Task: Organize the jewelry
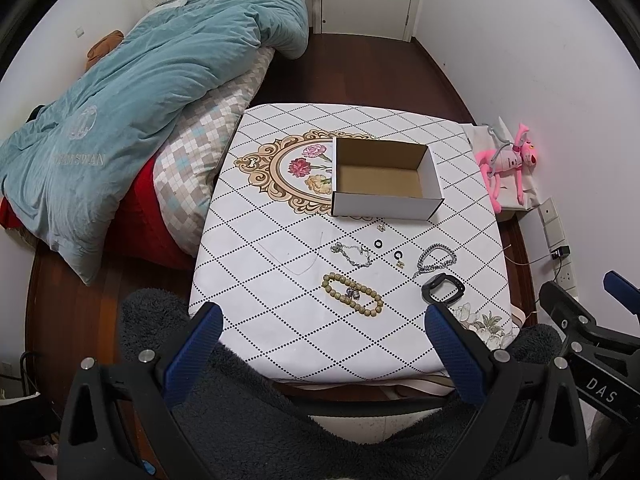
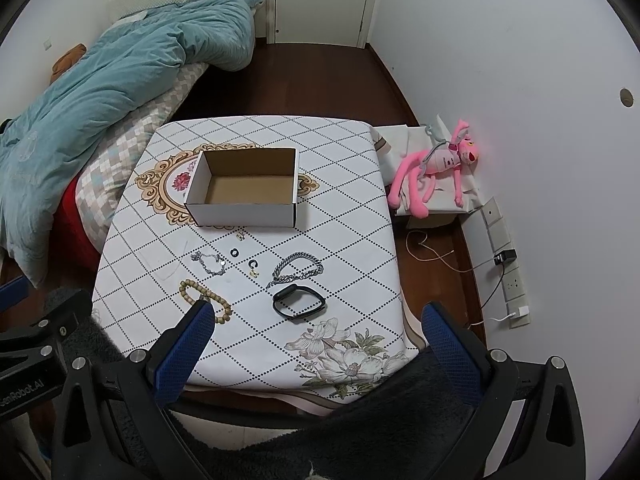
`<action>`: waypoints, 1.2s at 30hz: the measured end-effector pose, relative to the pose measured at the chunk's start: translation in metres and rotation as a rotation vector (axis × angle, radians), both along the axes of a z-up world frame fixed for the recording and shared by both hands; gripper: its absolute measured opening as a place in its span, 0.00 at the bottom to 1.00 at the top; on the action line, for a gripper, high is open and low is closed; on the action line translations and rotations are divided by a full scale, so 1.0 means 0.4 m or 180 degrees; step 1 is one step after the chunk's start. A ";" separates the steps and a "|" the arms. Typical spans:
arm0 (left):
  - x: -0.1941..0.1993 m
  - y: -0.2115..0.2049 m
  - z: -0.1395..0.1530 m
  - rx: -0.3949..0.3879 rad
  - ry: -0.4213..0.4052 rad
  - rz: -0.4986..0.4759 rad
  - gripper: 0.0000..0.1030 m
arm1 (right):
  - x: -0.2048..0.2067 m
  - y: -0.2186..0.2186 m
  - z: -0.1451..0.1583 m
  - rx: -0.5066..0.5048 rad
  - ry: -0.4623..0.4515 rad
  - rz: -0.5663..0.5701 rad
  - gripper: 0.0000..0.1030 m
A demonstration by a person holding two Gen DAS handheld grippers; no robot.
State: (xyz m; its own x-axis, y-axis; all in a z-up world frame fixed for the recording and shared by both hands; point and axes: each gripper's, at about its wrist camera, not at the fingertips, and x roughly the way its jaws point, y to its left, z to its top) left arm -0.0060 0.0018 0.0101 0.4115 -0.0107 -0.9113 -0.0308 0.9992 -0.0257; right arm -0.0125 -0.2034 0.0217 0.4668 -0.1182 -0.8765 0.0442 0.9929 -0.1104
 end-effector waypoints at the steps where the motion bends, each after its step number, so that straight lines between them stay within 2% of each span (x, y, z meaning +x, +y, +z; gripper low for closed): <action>1: 0.001 0.000 0.001 0.0001 -0.0005 -0.0001 1.00 | -0.002 0.000 0.000 0.0002 -0.0001 -0.0001 1.00; 36: -0.020 -0.019 0.019 0.0004 -0.0070 -0.0026 1.00 | -0.024 -0.008 0.028 -0.0036 -0.0107 -0.0011 1.00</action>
